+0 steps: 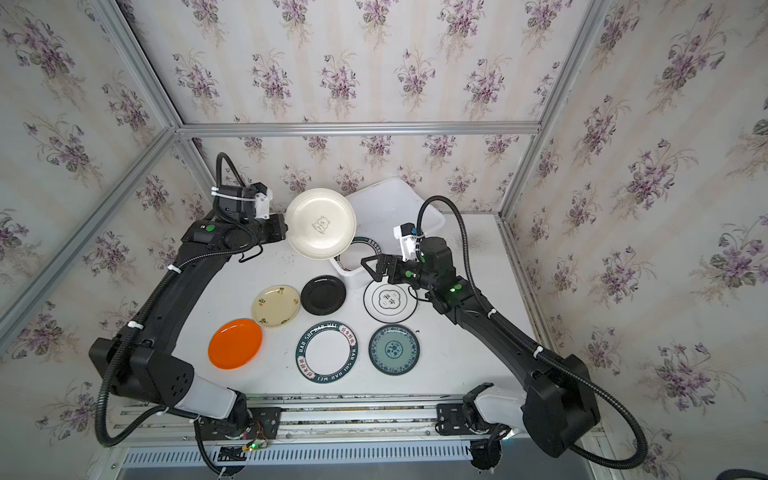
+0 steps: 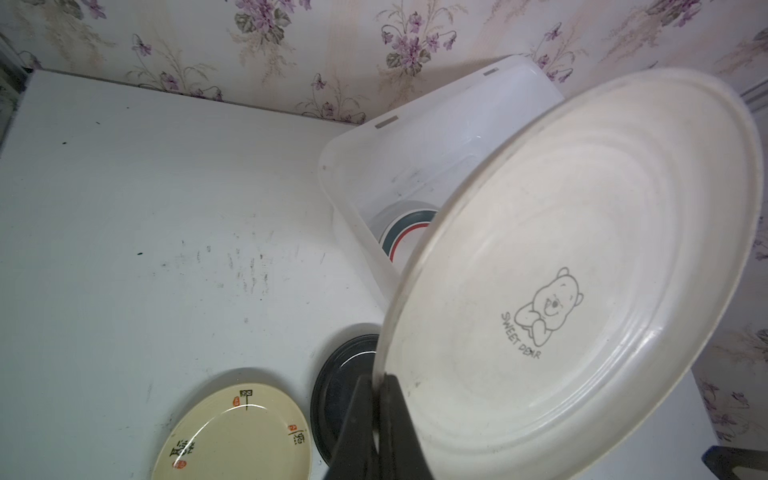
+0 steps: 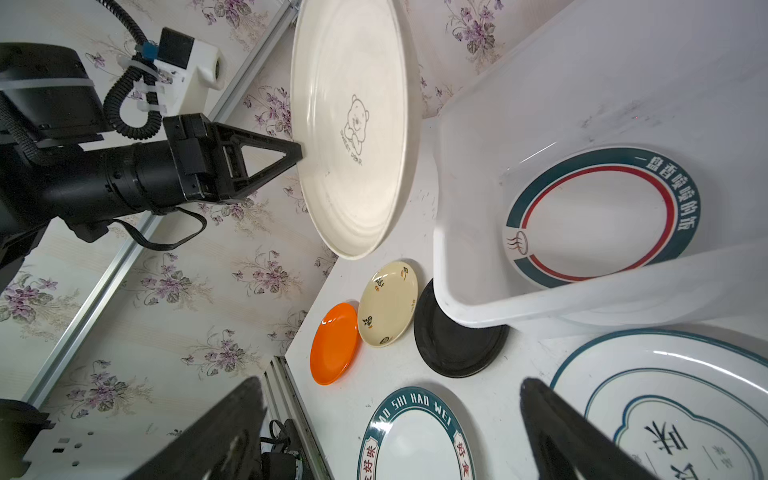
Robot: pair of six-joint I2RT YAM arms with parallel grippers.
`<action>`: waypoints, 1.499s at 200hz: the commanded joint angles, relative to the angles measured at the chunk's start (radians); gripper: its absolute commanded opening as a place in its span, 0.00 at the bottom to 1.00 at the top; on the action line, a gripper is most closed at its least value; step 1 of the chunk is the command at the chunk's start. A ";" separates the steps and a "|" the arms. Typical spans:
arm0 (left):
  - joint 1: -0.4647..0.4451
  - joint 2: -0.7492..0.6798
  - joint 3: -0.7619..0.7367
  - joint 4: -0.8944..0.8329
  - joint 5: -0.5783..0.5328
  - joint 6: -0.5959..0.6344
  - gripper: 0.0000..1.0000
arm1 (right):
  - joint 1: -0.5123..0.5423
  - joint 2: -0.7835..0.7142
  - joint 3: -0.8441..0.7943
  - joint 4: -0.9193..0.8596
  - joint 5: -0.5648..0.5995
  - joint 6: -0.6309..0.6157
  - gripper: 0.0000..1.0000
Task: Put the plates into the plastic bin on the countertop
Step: 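Raise the bear plate toward the bin while the right gripper grasps its rim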
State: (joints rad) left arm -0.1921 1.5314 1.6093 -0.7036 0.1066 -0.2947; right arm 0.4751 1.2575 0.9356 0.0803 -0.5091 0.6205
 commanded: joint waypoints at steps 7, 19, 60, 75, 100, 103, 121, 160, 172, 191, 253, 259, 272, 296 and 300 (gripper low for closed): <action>-0.049 0.002 0.003 0.029 -0.007 -0.017 0.00 | 0.005 0.019 0.033 0.054 0.034 -0.011 0.97; -0.082 0.000 -0.004 0.029 -0.023 -0.014 0.00 | 0.005 0.026 0.041 0.046 0.050 -0.011 0.96; -0.156 -0.007 -0.043 0.039 -0.055 -0.027 0.00 | 0.009 0.049 0.048 0.041 0.081 -0.023 0.89; -0.176 -0.004 -0.046 0.040 -0.057 -0.023 0.00 | 0.010 0.058 0.051 0.038 0.092 -0.034 0.83; -0.202 -0.005 -0.054 0.042 -0.067 -0.026 0.00 | 0.011 0.069 0.050 0.041 0.125 -0.041 0.74; -0.205 -0.006 -0.055 0.042 -0.067 -0.024 0.00 | 0.011 0.071 0.049 0.043 0.128 -0.040 0.73; -0.217 -0.011 -0.063 0.043 -0.073 -0.024 0.00 | 0.013 0.075 0.045 0.047 0.151 -0.045 0.64; -0.222 -0.025 -0.090 0.049 -0.091 -0.027 0.00 | 0.014 0.080 0.048 0.050 0.165 -0.050 0.37; -0.222 -0.028 -0.096 0.052 -0.091 -0.026 0.00 | 0.014 0.081 0.048 0.049 0.171 -0.047 0.25; -0.222 -0.030 -0.099 0.056 -0.097 -0.024 0.00 | 0.016 0.077 0.045 0.036 0.191 -0.044 0.09; -0.222 -0.068 -0.139 0.099 -0.129 -0.011 0.53 | 0.016 0.060 0.065 -0.026 0.247 -0.036 0.00; -0.222 -0.077 -0.147 0.110 -0.132 -0.006 0.64 | 0.016 0.062 0.072 -0.039 0.255 -0.038 0.00; -0.222 -0.099 -0.166 0.133 -0.138 0.005 0.78 | 0.016 0.063 0.086 -0.061 0.269 -0.040 0.00; -0.222 -0.136 -0.185 0.157 -0.140 0.030 0.99 | 0.016 0.070 0.095 -0.074 0.295 -0.033 0.00; -0.222 -0.142 -0.189 0.159 -0.140 0.034 0.99 | 0.016 0.072 0.097 -0.076 0.301 -0.033 0.00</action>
State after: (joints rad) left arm -0.4141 1.4178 1.4353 -0.6075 -0.0124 -0.2985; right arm 0.4889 1.3273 1.0096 0.0063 -0.2436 0.5861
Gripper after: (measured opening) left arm 0.993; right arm 0.099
